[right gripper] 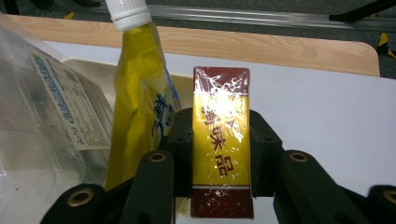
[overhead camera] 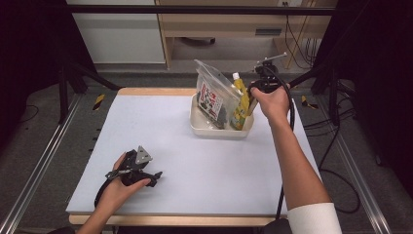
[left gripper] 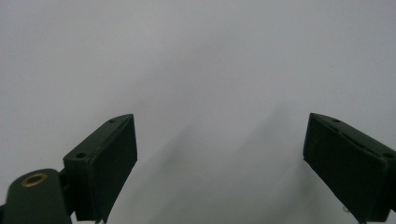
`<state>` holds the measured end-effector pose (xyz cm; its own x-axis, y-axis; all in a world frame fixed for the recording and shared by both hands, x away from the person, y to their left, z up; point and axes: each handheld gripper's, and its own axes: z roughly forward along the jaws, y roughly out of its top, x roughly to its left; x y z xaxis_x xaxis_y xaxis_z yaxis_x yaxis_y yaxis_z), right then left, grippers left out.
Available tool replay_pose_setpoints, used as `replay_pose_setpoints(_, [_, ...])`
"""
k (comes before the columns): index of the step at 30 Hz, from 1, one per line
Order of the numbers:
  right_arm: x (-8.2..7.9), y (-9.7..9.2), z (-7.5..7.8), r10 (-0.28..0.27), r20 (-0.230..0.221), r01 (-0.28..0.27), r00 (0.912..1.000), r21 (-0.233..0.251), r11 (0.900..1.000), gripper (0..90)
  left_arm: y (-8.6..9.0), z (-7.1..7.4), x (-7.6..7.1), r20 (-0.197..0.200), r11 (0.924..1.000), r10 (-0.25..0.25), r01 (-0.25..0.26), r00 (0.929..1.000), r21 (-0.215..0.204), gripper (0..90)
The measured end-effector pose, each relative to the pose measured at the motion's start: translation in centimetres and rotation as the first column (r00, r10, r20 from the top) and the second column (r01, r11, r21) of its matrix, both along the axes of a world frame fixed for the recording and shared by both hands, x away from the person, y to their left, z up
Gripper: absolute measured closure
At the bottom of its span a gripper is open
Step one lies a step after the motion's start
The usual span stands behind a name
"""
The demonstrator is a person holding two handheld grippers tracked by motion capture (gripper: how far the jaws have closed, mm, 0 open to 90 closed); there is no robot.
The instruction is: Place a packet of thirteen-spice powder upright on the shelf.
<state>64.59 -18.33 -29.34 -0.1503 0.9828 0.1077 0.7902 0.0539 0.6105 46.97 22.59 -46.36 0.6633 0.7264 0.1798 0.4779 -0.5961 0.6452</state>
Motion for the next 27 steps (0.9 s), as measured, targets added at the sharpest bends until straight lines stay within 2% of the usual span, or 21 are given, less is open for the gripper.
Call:
replay_pose_setpoints(6, [0.1, -0.3, -0.4, -0.021, 0.009, 0.021, 0.9997, -0.014, 0.9997, 68.0, -0.1, -0.1, 0.0, -0.004, 1.0000, -0.006, 0.006, 1.0000, 0.002, 9.6])
replay_pose_setpoints(27, [0.3, 0.8, -2.3, -0.070, -0.020, 0.069, 0.9974, -0.046, 0.9966, 68.0, -0.2, 0.0, -0.1, 0.005, 0.9998, -0.017, 0.017, 0.9998, 0.005, 9.6])
